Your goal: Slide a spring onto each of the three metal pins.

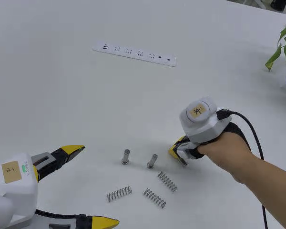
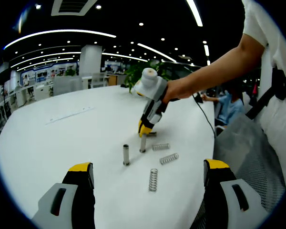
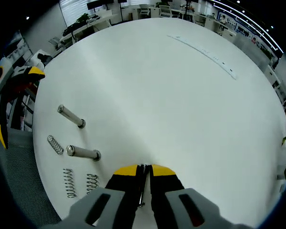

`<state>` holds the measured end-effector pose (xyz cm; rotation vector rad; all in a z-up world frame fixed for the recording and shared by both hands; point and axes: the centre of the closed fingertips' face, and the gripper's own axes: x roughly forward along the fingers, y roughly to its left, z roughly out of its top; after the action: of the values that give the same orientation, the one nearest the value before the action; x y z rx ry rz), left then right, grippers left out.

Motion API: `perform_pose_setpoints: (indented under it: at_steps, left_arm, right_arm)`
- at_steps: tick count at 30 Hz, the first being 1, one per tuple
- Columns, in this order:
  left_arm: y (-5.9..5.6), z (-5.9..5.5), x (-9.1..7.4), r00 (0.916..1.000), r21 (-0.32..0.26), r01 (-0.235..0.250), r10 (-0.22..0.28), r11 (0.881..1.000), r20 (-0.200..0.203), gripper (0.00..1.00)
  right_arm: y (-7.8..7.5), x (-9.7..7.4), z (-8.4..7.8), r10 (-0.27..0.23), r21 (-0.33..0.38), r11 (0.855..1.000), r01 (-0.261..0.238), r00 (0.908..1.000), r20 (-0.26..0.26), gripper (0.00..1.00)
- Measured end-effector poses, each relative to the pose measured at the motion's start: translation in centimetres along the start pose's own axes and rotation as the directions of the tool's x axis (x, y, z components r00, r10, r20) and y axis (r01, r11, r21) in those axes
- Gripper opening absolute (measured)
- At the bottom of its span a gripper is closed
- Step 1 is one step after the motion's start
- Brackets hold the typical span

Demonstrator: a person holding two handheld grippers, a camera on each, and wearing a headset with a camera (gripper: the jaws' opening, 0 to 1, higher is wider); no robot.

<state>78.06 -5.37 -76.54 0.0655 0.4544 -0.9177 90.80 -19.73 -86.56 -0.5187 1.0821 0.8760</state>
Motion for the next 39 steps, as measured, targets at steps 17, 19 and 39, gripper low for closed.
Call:
perform_pose_setpoints:
  at_steps: [17, 19, 39]
  left_arm:
    - [-0.3, 0.1, 0.1, 1.0000, 0.003, 0.001, -0.001, 1.000, -0.002, 0.97]
    - [-0.3, 0.2, 0.2, 1.0000, 0.004, 0.001, -0.001, 1.000, 0.001, 0.97]
    - [-0.9, 0.7, 0.1, 1.0000, 0.018, 0.008, -0.008, 1.000, 0.001, 0.97]
  right_arm:
    - [0.1, -0.6, 0.0, 0.012, -0.001, 1.000, -0.012, 0.9994, 0.033, 0.09]
    - [0.1, -1.0, 0.0, 0.012, 0.000, 1.000, -0.012, 0.9990, 0.043, 0.09]
    - [0.6, -3.8, -0.3, 0.003, 0.040, 0.999, -0.009, 0.9882, 0.153, 0.09]
